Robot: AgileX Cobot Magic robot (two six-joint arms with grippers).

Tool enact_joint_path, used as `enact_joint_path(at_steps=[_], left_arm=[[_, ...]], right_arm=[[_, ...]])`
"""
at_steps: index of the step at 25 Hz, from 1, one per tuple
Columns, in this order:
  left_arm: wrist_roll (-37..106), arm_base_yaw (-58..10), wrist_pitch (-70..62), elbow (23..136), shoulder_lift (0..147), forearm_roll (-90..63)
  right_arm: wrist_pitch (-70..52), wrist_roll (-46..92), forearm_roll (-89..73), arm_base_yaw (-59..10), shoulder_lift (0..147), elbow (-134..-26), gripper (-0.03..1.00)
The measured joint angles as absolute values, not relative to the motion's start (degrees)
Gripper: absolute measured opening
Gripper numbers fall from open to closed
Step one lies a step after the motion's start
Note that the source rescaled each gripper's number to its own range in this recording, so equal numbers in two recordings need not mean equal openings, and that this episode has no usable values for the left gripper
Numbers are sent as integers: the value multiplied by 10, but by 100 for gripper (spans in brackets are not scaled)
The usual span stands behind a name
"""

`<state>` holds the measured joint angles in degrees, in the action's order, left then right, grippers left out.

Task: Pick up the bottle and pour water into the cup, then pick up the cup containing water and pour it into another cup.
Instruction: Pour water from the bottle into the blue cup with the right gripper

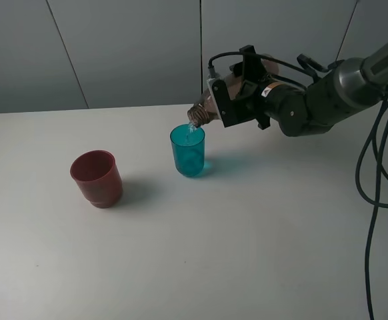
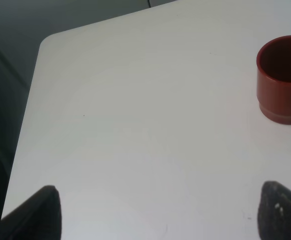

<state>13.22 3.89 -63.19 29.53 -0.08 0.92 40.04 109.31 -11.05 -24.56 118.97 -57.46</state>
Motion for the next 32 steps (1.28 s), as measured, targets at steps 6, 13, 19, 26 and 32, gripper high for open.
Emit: enact_joint_path(at_steps=[6, 13, 19, 26, 32], left_arm=[[132, 39, -632, 295, -1, 9], [132, 39, -632, 295, -1, 9], [132, 39, -632, 295, -1, 9], [132, 39, -632, 295, -1, 9], [132, 39, -632, 295, -1, 9]], right_arm=[[413, 1103, -110, -246, 1190, -575, 0], [413, 1121, -110, -246, 1190, -575, 0], [417, 1145, -110, -246, 1190, -575, 0], [417, 1150, -97, -246, 1190, -575, 0], [422, 1152, -81, -246, 1190, -589, 0]])
